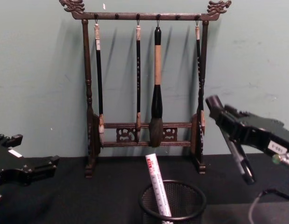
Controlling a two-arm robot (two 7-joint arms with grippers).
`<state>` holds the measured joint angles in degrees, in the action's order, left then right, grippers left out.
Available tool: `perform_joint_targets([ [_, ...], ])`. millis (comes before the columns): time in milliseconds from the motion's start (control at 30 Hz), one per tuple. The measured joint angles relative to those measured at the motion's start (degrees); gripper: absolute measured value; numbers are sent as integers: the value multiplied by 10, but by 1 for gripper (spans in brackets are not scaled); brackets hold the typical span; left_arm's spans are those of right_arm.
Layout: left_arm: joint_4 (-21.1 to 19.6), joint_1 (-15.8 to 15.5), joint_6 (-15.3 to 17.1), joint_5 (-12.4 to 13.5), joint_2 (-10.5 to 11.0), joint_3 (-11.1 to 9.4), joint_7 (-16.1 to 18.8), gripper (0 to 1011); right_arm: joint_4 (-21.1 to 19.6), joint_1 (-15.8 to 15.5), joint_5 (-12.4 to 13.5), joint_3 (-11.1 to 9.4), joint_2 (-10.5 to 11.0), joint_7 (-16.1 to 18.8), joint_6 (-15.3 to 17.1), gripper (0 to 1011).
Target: Pick up the water-based marker from the table and place it into the pen holder.
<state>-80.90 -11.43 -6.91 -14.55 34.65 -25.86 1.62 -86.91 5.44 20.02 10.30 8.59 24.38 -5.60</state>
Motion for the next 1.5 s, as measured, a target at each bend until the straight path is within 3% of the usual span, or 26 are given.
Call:
perform_joint_targets([
  [133, 0, 0, 0, 0, 0, 0, 0, 1001, -4, -10, 14, 14, -2, 20, -38, 251],
  [467, 0, 0, 0, 0, 0, 0, 0, 1001, -1, -14, 20, 51, 7, 42, -57, 251],
  [1067, 0, 0, 0, 0, 0, 0, 0, 1001, 53, 11, 6, 93, 7, 25, -106, 251],
  [1500, 0, 0, 0, 0, 0, 0, 0, 1001, 71, 25, 0, 112, 8, 11, -109, 251],
])
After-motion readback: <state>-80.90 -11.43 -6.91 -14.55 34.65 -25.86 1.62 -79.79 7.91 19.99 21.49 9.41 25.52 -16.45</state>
